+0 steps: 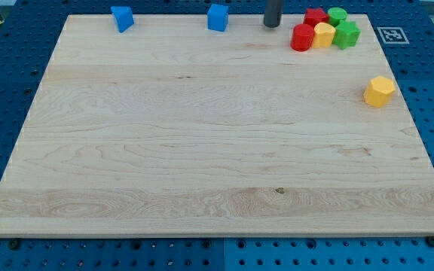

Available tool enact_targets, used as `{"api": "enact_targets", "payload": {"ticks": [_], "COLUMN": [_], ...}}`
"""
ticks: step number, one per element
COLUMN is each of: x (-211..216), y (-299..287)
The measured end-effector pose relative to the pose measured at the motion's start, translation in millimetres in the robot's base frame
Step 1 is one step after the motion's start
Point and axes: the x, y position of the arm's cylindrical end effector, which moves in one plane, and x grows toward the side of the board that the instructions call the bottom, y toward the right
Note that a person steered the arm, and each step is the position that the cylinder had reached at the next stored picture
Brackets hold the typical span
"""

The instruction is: Slide the red circle diagonally top left to the hexagon

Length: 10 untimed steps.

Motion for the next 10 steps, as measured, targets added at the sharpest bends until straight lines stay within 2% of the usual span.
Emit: {"api": "enact_targets", "payload": {"ticks": [2,4,5,7,10], "x": [18.5,70.4,72.3,72.4,72.4], "y": [28.3,38.4,40.7,80.7,82.8]}}
